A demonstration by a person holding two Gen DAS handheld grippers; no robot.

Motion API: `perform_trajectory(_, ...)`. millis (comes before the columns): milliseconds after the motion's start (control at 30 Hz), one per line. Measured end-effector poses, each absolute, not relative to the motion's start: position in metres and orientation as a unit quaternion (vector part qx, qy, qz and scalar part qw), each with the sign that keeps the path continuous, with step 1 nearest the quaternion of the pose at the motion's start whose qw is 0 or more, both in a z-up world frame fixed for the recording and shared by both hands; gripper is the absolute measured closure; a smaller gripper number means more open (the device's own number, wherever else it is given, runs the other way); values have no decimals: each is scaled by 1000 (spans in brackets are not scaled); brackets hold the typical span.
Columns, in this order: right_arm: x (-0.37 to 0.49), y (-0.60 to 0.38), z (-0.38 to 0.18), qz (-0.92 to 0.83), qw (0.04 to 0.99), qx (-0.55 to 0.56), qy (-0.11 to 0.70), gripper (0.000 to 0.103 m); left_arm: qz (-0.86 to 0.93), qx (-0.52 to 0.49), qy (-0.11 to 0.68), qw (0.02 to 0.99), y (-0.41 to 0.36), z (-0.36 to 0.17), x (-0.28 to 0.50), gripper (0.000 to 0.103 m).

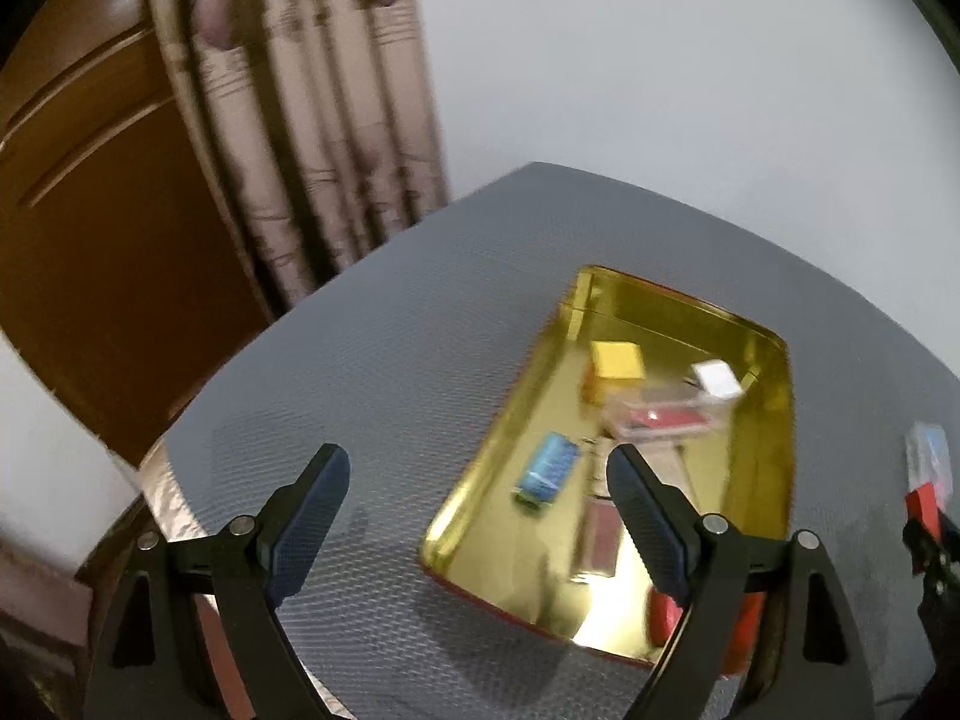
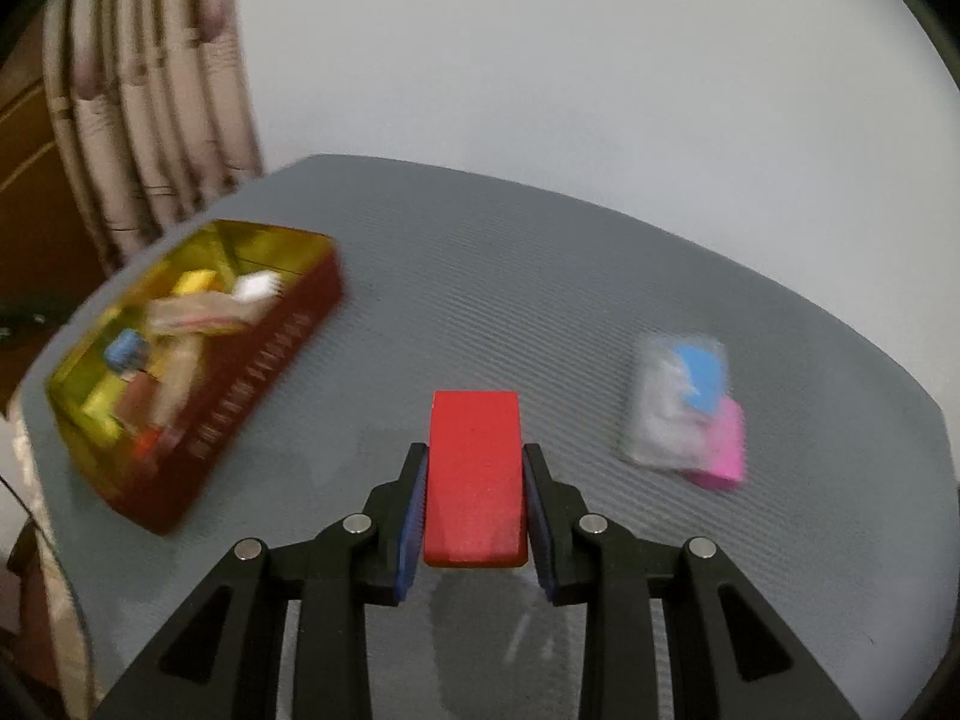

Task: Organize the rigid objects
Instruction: 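Carry the red rectangular block with the right tool over the tray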

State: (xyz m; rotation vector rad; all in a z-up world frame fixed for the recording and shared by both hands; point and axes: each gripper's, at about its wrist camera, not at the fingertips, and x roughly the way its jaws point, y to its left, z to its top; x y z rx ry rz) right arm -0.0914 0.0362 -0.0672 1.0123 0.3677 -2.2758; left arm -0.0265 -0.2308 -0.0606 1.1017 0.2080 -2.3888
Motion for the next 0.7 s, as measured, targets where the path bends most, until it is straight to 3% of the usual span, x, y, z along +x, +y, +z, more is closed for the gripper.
perform_trajectory(333,-69,-93,-23,-823,408,366,150,73,-849,384,112,346,-269,-57,-13,17)
perform_trajectory(700,-56,-172,-57,-787,434,400,179,73,-828,388,160,373,-296,-64,-4,17)
